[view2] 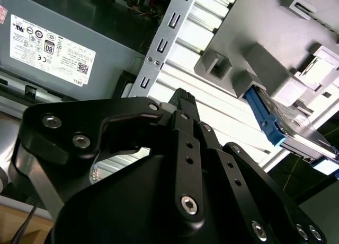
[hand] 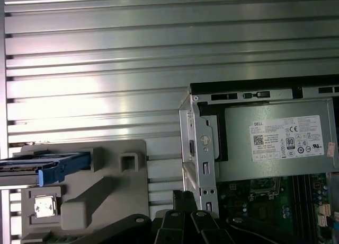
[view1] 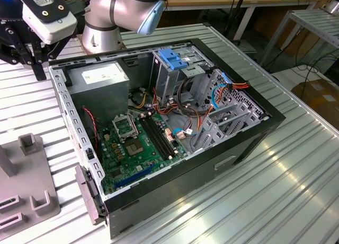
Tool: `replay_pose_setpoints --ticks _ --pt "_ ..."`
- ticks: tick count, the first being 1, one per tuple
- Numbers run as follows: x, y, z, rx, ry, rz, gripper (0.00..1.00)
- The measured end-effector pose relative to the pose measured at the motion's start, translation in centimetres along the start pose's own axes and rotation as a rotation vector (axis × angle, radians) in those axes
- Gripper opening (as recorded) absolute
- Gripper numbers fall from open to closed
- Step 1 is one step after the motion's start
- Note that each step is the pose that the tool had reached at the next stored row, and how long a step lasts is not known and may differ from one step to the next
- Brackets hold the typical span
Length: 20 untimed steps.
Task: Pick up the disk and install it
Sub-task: 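Reach for the disk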
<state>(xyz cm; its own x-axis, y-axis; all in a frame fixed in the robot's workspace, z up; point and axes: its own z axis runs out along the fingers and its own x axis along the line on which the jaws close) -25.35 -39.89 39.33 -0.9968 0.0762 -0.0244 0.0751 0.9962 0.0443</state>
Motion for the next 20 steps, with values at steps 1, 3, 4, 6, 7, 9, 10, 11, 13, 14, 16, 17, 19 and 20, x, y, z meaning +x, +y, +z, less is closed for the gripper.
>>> replay_pose_setpoints --ticks 1,3,4,6,7,9,10,11,13,14,16,17,19,20 --pt "0.11 -0.01 0.00 -0.0001 0.0000 0.000 0.10" --pt "0.37 -0.03 -0.01 0.0000 0.0000 0.000 0.10" --pt "0.48 -0.04 -0.01 0.0000 0.0000 0.000 0.10" --pt "0.75 -0.06 -0.02 -0.0001 -0.0001 0.000 0.10" --pt "0.89 -0.07 -0.02 0.0000 0.0000 0.000 0.10" --pt "1.17 -0.09 -0.03 -0.0001 0.0000 0.000 0.10" --pt "1.29 -0.10 -0.03 -0.0001 -0.0001 0.000 0.10" --pt "1.47 -0.11 -0.04 0.0000 0.0000 0.000 0.10" --pt "1.83 -0.14 -0.05 -0.0001 0.0000 0.000 0.10" --pt "1.95 -0.15 -0.05 -0.0001 -0.0001 0.000 0.10" --pt "2.33 -0.17 -0.06 0.0000 0.0000 0.000 0.10" --pt "2.52 -0.19 -0.07 0.0000 0.0000 0.000 0.10" --pt "3.18 -0.18 -0.08 0.0000 0.0000 0.000 0.10" --pt "3.83 -0.14 -0.10 -0.0001 0.0000 0.000 0.10"
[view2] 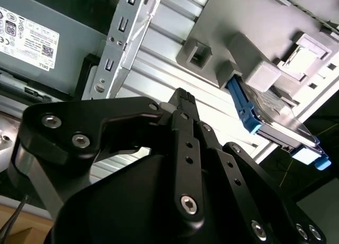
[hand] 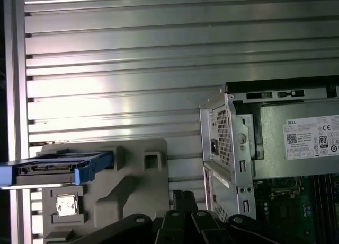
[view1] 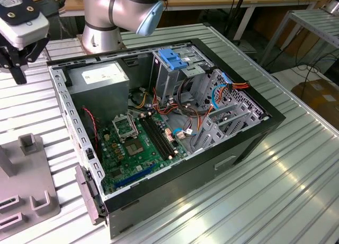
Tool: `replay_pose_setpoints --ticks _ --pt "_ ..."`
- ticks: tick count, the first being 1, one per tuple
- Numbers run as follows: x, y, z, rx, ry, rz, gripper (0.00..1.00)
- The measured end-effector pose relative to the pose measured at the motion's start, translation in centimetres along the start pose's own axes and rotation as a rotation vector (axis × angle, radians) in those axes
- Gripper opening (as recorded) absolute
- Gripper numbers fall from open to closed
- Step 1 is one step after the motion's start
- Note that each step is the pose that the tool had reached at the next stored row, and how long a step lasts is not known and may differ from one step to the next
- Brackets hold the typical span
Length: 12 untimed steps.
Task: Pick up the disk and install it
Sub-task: 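Reach for the disk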
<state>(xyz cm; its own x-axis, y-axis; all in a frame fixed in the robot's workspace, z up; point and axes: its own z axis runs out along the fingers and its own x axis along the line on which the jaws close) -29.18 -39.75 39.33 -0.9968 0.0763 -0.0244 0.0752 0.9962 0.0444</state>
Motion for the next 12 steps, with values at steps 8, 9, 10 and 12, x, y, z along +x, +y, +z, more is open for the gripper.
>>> replay_pose_setpoints --ticks 8,9,10,12 --pt "2.38 0.22 0.02 0.0015 0.0242 0.001 0.10" --pt "2.52 0.24 0.02 0.0019 0.0286 0.001 0.10" --pt "2.78 0.27 0.02 0.0028 0.0394 0.002 0.10" --pt "3.12 0.32 0.03 0.0040 0.0539 0.002 0.10"
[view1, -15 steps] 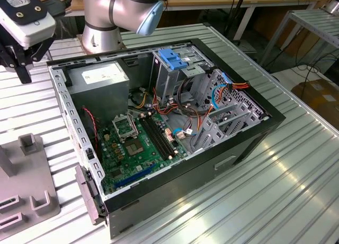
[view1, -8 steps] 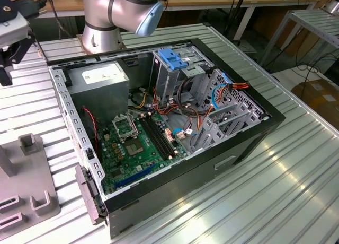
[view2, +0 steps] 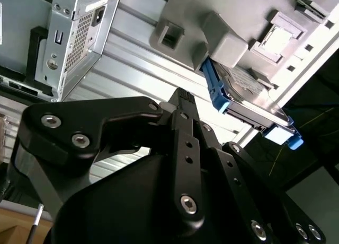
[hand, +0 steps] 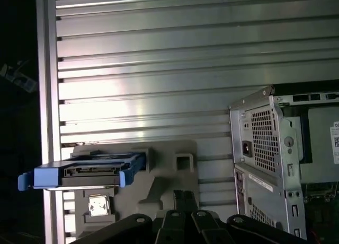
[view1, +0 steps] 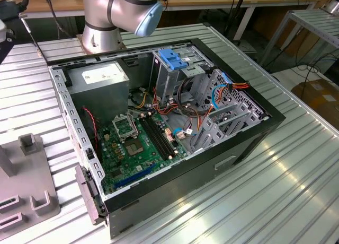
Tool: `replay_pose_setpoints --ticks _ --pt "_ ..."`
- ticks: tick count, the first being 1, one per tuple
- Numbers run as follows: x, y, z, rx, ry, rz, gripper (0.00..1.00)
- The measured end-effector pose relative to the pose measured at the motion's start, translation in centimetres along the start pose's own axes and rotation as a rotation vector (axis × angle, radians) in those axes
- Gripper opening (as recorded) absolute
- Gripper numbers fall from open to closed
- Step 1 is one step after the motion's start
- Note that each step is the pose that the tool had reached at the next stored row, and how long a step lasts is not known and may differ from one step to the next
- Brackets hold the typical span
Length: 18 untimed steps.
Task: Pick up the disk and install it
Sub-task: 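Reach for the disk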
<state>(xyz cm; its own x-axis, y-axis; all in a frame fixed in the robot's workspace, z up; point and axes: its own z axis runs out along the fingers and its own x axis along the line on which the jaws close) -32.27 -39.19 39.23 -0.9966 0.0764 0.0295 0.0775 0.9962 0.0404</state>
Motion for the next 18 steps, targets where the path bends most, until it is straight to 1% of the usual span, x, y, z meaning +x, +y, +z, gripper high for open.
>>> replay_pose_setpoints --ticks 1,2,12,14,16,18 --pt "0.32 0.01 0.02 0.0005 0.0065 0.000 0.10" --pt "0.83 -0.01 0.05 0.0005 0.0073 0.000 0.10" --pt "4.20 -0.24 0.17 0.0004 0.0073 0.000 0.10" --pt "5.07 -0.29 0.20 0.0004 0.0074 0.000 0.10" --pt "6.34 -0.32 0.26 0.0005 0.0074 0.000 0.10" --pt "7.21 -0.32 0.30 0.0005 0.0074 0.000 0.10"
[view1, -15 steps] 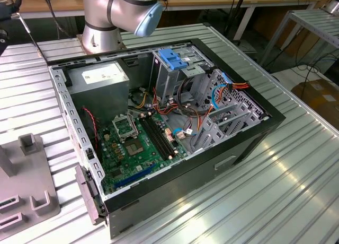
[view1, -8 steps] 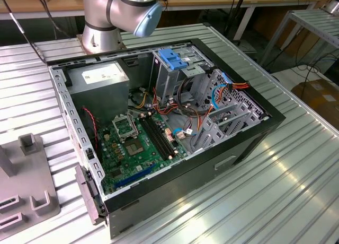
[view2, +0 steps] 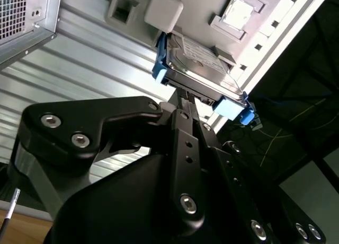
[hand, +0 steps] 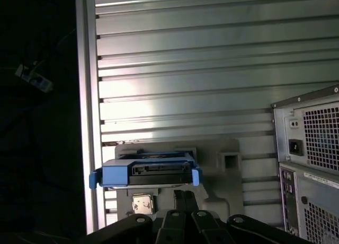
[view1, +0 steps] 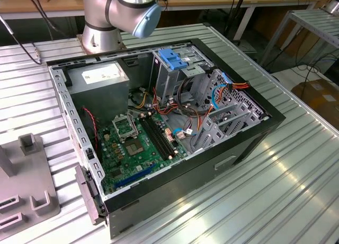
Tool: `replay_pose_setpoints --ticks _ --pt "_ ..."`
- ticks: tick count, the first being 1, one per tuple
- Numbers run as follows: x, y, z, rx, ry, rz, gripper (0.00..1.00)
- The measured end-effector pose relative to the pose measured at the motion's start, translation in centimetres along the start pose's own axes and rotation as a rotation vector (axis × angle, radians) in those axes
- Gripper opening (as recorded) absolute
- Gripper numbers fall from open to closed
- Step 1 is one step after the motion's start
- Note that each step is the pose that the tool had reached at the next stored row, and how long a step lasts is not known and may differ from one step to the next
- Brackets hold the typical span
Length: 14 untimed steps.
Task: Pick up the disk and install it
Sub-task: 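Reach for the disk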
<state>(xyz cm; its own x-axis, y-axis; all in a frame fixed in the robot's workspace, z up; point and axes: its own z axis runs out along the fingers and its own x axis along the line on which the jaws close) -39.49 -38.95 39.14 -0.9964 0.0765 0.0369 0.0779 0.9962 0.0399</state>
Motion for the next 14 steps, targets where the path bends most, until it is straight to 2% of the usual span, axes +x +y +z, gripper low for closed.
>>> replay_pose_setpoints --ticks 5,6,8,9,12,14 --pt "2.20 0.15 0.22 0.0000 0.0001 0.000 0.10" --pt "2.99 0.21 0.31 0.0000 0.0000 0.000 0.10" --pt "3.73 0.27 0.39 0.0000 0.0000 0.000 0.10" --pt "4.34 0.31 0.45 0.0000 0.0000 0.000 0.10" --pt "5.45 0.34 0.56 -0.0001 -0.0001 0.001 0.10" --pt "5.92 0.32 0.59 0.0000 -0.0001 0.001 0.10"
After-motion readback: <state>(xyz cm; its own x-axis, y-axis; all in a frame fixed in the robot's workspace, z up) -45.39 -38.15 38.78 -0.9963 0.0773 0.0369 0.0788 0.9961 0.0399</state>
